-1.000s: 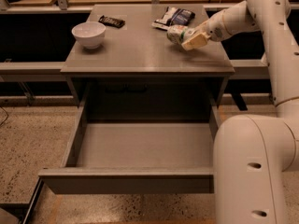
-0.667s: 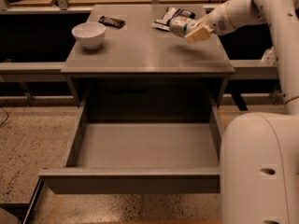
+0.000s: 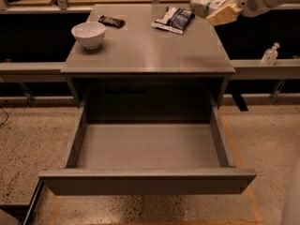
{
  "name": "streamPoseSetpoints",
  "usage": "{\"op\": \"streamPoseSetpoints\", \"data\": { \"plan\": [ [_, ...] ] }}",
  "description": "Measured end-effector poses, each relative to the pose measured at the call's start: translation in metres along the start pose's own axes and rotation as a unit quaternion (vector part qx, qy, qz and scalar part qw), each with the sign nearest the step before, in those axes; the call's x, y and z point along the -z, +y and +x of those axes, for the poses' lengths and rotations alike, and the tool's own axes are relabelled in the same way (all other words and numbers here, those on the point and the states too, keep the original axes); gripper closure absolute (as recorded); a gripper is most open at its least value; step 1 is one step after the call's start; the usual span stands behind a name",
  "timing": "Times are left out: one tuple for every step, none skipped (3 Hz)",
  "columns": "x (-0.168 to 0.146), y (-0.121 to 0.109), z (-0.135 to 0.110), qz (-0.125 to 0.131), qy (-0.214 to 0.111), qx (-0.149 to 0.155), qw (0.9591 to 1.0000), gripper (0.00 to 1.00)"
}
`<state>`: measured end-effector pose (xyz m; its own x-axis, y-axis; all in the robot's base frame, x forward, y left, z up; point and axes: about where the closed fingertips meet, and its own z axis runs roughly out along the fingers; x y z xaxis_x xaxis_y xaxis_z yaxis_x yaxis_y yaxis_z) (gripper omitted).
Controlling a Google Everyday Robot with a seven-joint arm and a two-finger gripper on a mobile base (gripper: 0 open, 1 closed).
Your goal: Place 7up can into top drawer
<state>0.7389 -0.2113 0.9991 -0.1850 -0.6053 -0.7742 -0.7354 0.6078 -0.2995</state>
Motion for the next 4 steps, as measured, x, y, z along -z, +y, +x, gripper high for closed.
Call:
{"op": "streamPoseSetpoints", "data": {
  "plan": [
    [0.069,0.025,-0.018,0.032,-0.006,-0.002,0.9995,1.00],
    [0.093,0.083,0.009,0.000,0.031,-0.022,0.9993,1.00],
    [0.072,0.102,0.036,-0.025,0.056,-0.030,0.9977,1.00],
    [0.068,0.100,0.034,-0.029,0.058,-0.029,0.9975,1.00]
  ]
}}
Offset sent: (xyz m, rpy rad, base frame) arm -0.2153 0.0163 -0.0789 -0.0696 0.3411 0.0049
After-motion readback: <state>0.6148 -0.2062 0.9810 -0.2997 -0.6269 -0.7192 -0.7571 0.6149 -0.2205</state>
